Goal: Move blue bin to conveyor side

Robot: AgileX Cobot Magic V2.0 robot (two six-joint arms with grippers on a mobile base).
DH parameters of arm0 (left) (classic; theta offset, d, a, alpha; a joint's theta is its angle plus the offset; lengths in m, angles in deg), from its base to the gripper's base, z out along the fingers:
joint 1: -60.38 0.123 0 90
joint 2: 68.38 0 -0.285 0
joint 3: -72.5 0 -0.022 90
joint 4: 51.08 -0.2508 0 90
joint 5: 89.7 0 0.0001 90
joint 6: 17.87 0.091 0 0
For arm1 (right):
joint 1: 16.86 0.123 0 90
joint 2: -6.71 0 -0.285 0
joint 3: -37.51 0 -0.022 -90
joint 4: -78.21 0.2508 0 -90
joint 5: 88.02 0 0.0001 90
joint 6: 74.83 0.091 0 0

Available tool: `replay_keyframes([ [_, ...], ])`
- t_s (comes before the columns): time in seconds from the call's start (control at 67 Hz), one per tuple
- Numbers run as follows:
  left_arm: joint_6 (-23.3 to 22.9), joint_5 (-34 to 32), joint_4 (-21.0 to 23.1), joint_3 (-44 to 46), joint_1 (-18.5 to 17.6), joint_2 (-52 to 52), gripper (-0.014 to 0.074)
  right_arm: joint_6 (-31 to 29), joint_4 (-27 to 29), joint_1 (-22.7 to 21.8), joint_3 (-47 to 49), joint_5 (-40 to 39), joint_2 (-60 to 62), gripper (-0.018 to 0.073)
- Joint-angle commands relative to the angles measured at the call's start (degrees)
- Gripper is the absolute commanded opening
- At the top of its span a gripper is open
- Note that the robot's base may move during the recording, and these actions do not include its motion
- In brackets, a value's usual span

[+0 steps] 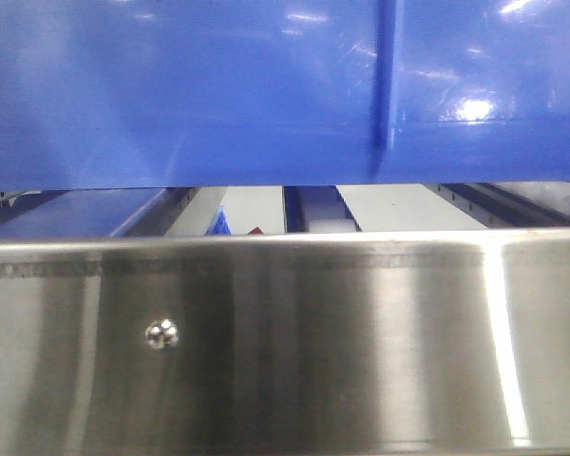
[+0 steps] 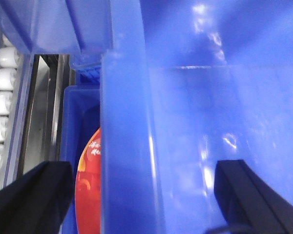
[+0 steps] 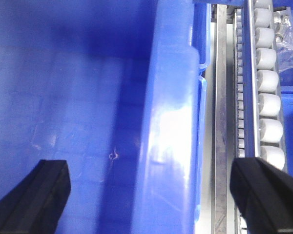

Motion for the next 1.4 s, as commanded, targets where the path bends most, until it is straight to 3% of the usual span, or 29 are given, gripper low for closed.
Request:
replay_keyframes([
  [0.0, 0.36, -1.33, 0.62, 0.4, 0.25, -0.02, 0.0483, -0.01, -0.89, -0.26, -0.18, -0.69, 0.26, 0.0549],
  [0.328, 0.36, -1.43, 0.17, 0.4, 0.25, -0.52, 0.0482, -0.01, -0.89, -0.26, -0.18, -0.69, 0.26, 0.0549],
  [0.403, 0.36, -1.43, 0.17, 0.4, 0.25, -0.52, 0.0467, -0.01, -0.89, -0.26, -0.18, -0.69, 0.26, 0.0512],
  [0.492, 0.36, -1.23, -0.34, 0.4, 0.25, -0.52, 0.0384, -0.01, -0.89, -0.26, -0.18, -0.69, 0.26, 0.0356],
  [0.686, 0.36, -1.23, -0.87, 0.4, 0.25, -0.52, 0.0, -0.01, -0.89, -0.26, -0.18, -0.69, 0.26, -0.0092],
  [0.716, 0.36, -1.11, -0.87, 0.4, 0.25, -0.52, -0.0046, -0.01, -0.89, -0.26, -0.18, -0.69, 0.26, -0.0111],
  [0.791, 0.36, -0.88, -0.87, 0.4, 0.25, -0.52, 0.0001, -0.01, -0.89, -0.26, -0.18, -0.69, 0.26, -0.0071],
  [1.074, 0.36, -0.42, -1.23, 0.4, 0.25, 0.33, -0.0014, -0.01, -0.89, -0.26, -0.18, -0.69, 1.42, -0.0075],
  [1.387, 0.36, -0.97, -1.23, 0.4, 0.25, 8.12, -0.0016, -0.01, -1.13, -0.26, 0.01, -1.51, 9.59, -0.008],
])
